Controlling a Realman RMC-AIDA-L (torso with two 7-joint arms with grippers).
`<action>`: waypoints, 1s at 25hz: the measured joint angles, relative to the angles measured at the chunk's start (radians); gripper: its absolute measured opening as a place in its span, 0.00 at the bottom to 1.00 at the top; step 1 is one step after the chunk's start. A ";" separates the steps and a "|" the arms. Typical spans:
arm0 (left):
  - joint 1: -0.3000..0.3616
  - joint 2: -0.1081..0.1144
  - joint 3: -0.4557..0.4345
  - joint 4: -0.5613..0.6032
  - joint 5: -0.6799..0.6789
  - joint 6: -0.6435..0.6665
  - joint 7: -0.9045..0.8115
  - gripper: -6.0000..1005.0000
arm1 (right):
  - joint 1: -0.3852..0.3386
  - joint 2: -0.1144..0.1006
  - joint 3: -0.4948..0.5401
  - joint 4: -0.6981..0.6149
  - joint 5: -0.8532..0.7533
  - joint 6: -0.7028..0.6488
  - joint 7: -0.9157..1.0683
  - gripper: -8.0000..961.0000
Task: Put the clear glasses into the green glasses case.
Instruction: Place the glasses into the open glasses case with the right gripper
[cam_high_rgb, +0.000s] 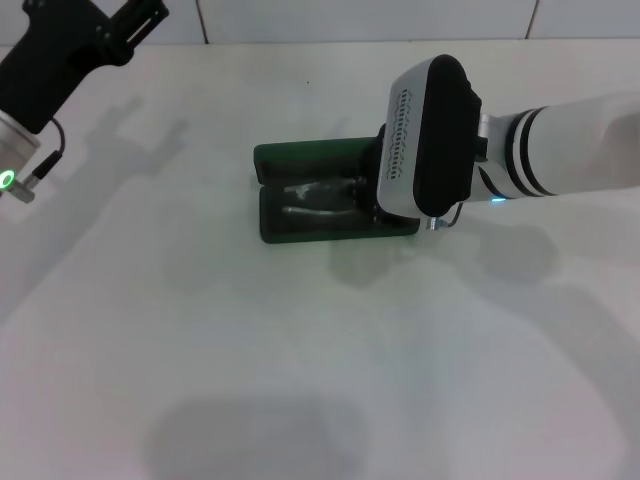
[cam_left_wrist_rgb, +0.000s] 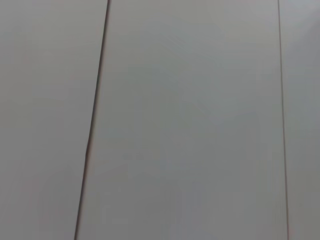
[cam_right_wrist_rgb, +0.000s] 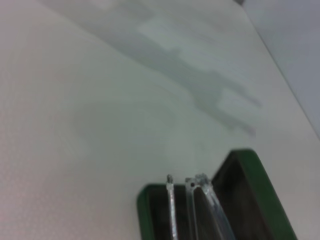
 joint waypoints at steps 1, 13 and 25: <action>-0.003 0.000 0.000 0.001 0.002 -0.003 0.000 0.81 | 0.000 0.000 0.000 0.000 0.000 0.000 0.000 0.13; -0.017 -0.006 0.003 -0.002 0.007 -0.012 -0.001 0.81 | 0.000 0.000 -0.041 0.037 -0.010 0.082 0.029 0.13; -0.017 -0.010 0.004 -0.003 0.008 -0.013 -0.001 0.81 | -0.003 0.000 -0.043 0.037 -0.013 0.088 0.029 0.13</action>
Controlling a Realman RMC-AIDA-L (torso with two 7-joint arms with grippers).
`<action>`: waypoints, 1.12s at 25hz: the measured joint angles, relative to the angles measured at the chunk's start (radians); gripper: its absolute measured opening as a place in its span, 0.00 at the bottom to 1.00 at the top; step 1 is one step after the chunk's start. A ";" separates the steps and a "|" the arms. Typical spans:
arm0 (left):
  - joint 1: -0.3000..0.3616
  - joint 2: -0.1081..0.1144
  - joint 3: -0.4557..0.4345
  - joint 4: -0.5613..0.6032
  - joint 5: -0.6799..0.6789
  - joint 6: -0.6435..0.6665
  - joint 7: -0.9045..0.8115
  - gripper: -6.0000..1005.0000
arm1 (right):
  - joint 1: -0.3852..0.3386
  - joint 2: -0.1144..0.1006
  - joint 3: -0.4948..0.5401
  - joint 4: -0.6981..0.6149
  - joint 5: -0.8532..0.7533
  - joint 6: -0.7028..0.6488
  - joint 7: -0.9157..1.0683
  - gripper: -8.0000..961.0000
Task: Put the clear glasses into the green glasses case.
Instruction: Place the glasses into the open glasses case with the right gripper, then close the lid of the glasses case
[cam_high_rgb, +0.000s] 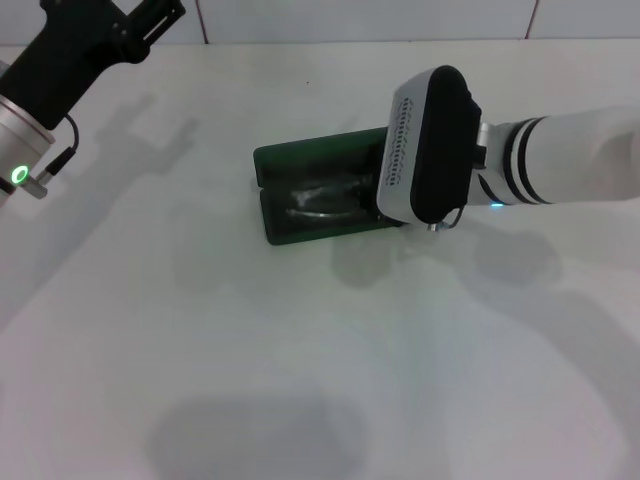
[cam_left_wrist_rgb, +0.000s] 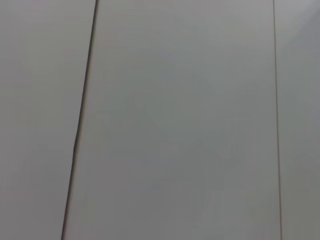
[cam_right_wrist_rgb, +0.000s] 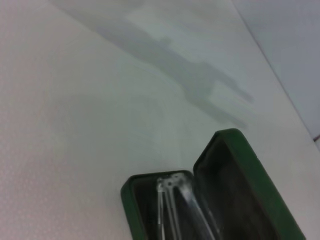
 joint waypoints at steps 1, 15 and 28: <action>0.000 0.000 0.000 0.000 0.001 0.000 0.000 0.81 | -0.004 0.000 0.000 -0.002 0.000 0.000 0.000 0.12; 0.010 0.005 0.000 -0.002 0.010 0.000 0.000 0.81 | -0.139 -0.006 0.127 -0.217 0.041 -0.130 -0.042 0.53; -0.064 0.001 0.000 0.000 0.092 -0.150 -0.007 0.81 | -0.184 -0.019 1.134 0.247 0.791 -0.783 -0.585 0.55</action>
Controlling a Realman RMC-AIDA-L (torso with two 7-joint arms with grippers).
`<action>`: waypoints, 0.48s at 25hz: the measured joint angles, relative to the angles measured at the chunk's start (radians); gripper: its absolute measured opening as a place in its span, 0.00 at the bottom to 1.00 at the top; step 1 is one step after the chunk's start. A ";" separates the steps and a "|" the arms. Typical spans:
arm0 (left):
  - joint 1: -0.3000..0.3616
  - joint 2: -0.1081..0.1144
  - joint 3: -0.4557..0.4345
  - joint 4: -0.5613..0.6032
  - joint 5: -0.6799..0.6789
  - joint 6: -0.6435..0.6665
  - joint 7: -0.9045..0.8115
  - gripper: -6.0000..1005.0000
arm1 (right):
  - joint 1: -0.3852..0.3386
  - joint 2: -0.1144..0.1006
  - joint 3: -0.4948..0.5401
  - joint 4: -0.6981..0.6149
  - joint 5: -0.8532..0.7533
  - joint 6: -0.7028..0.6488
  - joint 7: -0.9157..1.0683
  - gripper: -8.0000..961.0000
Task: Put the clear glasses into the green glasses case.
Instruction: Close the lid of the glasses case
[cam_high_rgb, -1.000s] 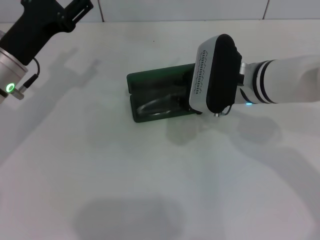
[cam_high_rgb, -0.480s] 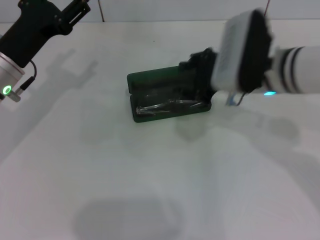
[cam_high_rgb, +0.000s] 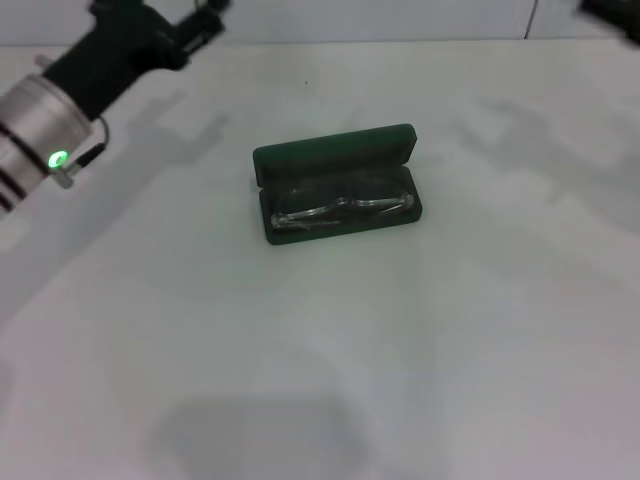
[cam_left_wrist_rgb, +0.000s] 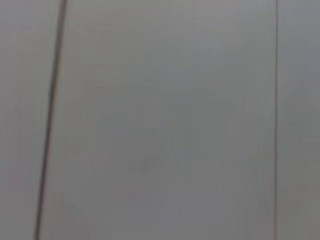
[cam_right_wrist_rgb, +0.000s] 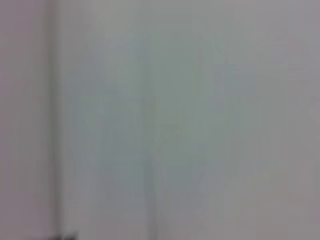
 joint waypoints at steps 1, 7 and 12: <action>-0.013 0.000 0.000 -0.001 0.030 -0.023 -0.007 0.81 | 0.007 -0.003 0.053 0.047 0.010 -0.015 -0.019 0.55; -0.149 -0.003 0.000 -0.002 0.285 -0.287 -0.116 0.81 | 0.003 -0.009 0.141 0.131 0.019 -0.023 -0.056 0.55; -0.235 -0.024 0.000 0.013 0.491 -0.423 -0.154 0.81 | -0.006 -0.006 0.139 0.134 0.011 -0.012 -0.062 0.55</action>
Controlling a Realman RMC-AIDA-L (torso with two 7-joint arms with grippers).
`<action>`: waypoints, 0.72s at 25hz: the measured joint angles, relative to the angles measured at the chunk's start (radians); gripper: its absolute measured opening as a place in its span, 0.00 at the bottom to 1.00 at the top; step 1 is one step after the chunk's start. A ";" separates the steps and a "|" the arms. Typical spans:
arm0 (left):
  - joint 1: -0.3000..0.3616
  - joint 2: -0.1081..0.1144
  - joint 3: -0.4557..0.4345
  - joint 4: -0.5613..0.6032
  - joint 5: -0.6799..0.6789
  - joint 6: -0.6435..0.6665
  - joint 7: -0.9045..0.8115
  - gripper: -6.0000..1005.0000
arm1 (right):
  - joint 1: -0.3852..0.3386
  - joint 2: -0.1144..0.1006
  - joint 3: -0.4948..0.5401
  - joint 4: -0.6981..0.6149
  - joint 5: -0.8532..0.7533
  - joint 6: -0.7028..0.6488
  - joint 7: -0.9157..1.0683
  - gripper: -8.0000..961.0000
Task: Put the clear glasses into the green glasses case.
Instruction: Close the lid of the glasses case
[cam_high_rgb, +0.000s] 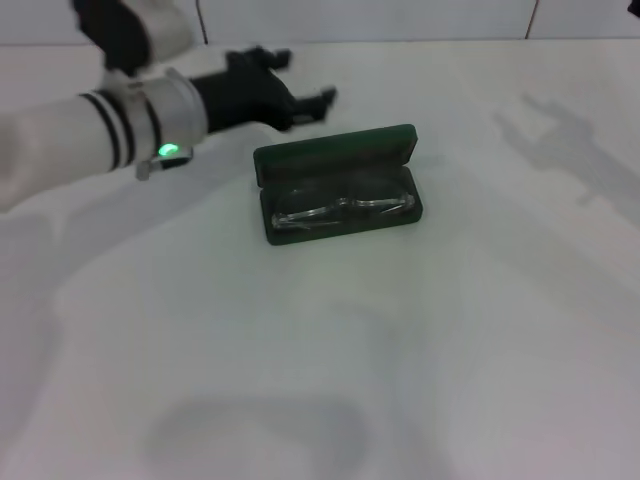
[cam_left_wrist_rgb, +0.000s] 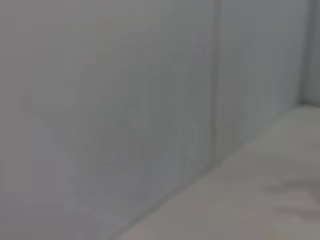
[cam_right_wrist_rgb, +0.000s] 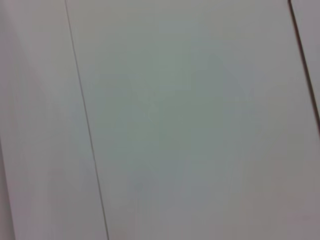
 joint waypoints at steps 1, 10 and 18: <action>-0.006 -0.001 0.000 0.007 0.027 -0.004 -0.003 0.81 | -0.002 0.000 -0.002 0.000 -0.001 0.004 0.000 0.55; -0.010 0.002 0.000 0.017 0.133 0.036 -0.023 0.81 | -0.012 0.001 -0.005 0.002 -0.001 0.013 -0.001 0.55; 0.001 0.000 0.000 0.019 0.219 0.068 -0.015 0.81 | -0.014 0.000 -0.004 0.002 -0.001 0.016 -0.004 0.55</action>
